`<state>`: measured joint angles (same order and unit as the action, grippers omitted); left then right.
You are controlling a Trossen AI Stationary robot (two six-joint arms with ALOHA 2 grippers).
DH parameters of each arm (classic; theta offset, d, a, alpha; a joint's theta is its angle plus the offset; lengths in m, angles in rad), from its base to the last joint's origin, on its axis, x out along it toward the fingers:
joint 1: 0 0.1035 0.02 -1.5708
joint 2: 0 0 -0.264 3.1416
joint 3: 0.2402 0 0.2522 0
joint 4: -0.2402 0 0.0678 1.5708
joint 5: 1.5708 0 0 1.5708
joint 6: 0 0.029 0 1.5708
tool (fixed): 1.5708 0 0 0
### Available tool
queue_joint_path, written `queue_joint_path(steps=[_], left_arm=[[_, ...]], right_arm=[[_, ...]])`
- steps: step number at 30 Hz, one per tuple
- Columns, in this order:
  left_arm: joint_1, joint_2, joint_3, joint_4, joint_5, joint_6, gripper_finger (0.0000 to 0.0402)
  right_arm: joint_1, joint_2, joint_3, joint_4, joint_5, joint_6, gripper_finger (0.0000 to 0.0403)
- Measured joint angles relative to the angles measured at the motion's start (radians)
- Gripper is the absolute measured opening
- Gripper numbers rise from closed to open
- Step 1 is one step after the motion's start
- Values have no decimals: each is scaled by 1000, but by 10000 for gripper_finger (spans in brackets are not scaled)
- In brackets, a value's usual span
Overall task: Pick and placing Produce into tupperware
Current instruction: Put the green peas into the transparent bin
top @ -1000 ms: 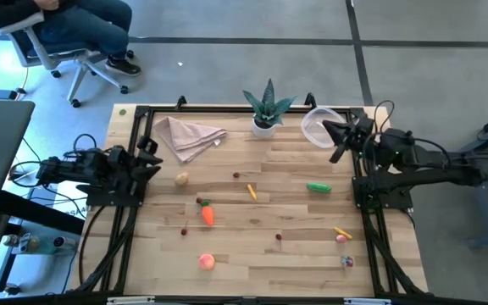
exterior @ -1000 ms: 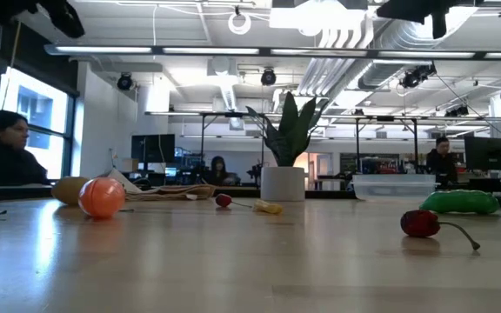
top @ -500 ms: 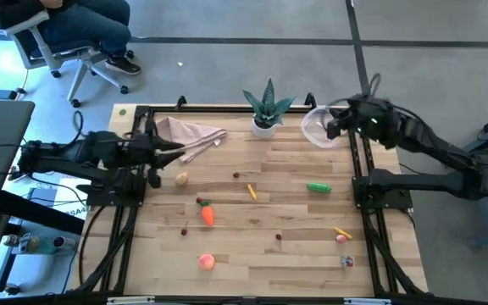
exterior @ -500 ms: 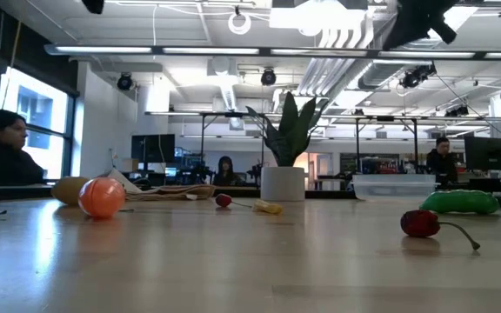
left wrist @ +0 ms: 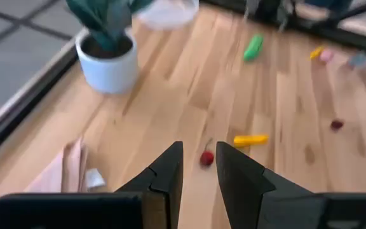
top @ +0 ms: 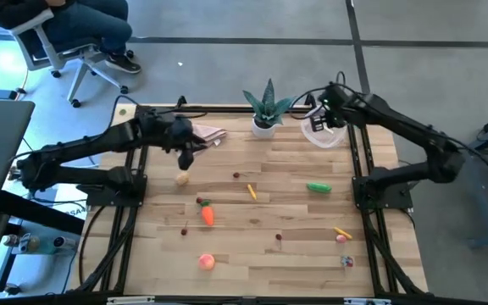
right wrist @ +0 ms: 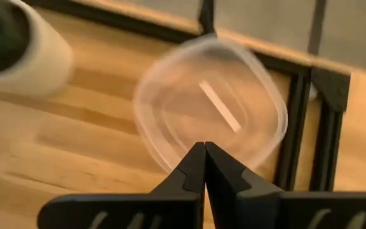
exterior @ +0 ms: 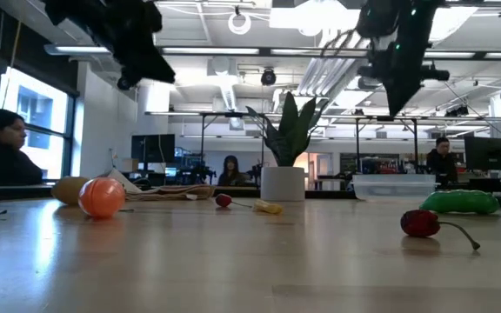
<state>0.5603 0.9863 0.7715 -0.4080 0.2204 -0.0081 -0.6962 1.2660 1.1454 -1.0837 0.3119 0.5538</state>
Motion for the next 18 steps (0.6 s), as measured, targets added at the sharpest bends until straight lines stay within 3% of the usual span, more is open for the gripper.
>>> queue_joint_path(steps=[5, 11, 18], left_arm=[[2, 43, 0, -27, 5, 82, 83], [3, 24, 0, -36, 7, 148, 83], [1, 4, 0, -101, 107, 276, 83]], right_arm=[[-77, 102, -49, 17, -87, -9, 0], [-145, 180, -136, 123, -112, 14, 0], [-157, 256, -180, 243, -123, 14, 0]])
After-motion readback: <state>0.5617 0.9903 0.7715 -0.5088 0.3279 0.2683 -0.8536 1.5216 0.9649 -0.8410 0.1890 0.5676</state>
